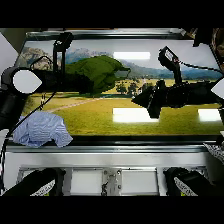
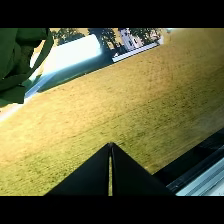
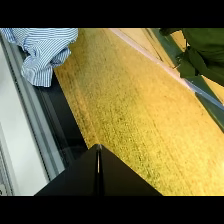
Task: Fold the clothes and pants, and hang the long-sleeved shirts on hangers.
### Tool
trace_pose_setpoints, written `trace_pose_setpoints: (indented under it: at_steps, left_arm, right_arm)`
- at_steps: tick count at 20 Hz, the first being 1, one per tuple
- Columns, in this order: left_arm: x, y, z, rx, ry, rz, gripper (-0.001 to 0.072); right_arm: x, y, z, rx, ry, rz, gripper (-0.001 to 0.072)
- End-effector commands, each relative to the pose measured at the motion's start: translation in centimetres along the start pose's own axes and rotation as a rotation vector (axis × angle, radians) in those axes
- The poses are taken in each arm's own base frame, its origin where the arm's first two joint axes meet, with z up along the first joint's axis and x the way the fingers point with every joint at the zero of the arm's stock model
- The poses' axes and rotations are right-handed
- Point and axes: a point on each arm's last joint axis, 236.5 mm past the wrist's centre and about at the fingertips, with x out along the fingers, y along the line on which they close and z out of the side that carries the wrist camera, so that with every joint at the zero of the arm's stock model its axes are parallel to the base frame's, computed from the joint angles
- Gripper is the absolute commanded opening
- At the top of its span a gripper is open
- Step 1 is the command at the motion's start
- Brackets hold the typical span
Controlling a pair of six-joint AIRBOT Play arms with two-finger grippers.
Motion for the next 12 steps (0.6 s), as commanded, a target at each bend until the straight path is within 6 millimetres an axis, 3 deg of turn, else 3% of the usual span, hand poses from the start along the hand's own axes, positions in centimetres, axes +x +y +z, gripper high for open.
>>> trace_pose_setpoints:
  at_steps: [1, 2, 3, 4, 6, 8, 12]
  left_arm:
    - [0.0, 0.1, -0.1, 0.001, 0.003, 0.003, 0.0013]
    - [0.0, 0.4, -0.3, 0.003, 0.013, 0.013, 0.0116]
    - [-0.2, 1.7, -1.1, -0.006, 0.047, 0.049, 0.0556]
    - [-0.6, 3.9, -2.3, -0.054, 0.098, 0.124, 0.0676]
    - [-3.0, 10.7, -6.2, -0.134, 0.249, 0.37, 0.0678]
    - [-5.1, 16.2, -10.4, -0.205, 0.359, 0.547, 0.0678]
    - [-4.1, 22.9, -19.6, -0.397, 0.417, 0.645, 0.0679]
  right_arm:
    - [0.0, 0.0, 0.0, 0.001, 0.001, 0.001, 0.002]
    - [0.0, 0.0, 0.0, 0.001, 0.001, 0.001, 0.002]
    - [0.0, 0.0, 0.0, 0.001, 0.0, 0.001, 0.0019]
    - [0.0, 0.0, 0.0, 0.0, 0.001, 0.001, 0.0019]
    - [0.0, 0.0, 0.0, 0.001, 0.001, 0.001, 0.0019]
    - [0.0, 0.0, 0.0, 0.001, 0.001, 0.001, 0.0019]
    - [0.0, 0.0, 0.0, 0.001, 0.001, 0.001, 0.002]
